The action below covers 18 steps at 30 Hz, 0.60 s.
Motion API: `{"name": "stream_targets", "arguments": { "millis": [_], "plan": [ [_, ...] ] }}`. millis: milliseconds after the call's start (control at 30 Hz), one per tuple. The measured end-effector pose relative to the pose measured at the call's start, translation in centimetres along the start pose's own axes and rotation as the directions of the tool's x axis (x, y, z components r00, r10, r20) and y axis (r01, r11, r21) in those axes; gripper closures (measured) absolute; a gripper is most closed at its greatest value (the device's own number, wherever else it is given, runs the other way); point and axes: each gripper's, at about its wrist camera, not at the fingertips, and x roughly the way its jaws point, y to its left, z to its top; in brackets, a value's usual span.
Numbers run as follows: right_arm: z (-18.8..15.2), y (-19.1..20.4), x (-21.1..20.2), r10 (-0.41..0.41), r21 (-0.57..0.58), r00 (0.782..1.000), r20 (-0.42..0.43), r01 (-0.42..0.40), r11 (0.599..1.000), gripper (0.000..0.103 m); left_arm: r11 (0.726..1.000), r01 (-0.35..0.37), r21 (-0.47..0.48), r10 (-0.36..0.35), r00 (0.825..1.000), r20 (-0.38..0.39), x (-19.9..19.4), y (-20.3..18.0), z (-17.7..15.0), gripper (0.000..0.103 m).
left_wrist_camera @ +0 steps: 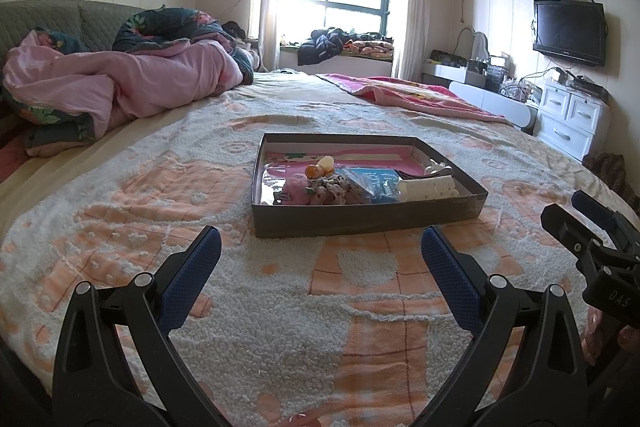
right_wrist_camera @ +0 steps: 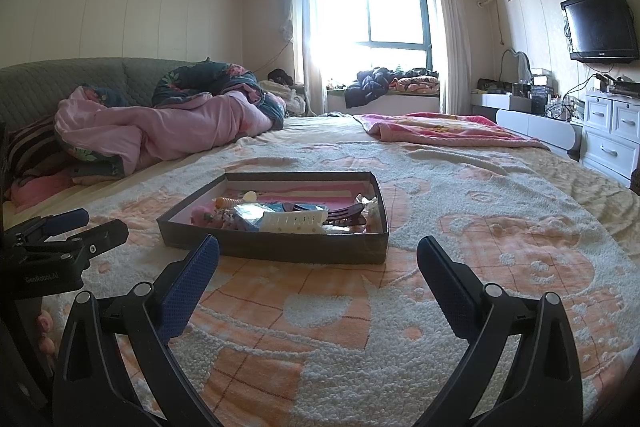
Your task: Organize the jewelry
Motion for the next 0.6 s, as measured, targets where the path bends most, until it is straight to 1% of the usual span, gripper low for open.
{"name": "stream_targets", "arguments": {
  "millis": [600],
  "plan": [
    [0.07, 0.05, 0.04, -0.001, 0.003, 1.000, -0.005, 0.001, 1.000, 0.006, 1.000, -0.002, 0.005, 0.002, 1.000, -0.005, 0.16, 0.20, -0.03, 0.011]
  ]
}}
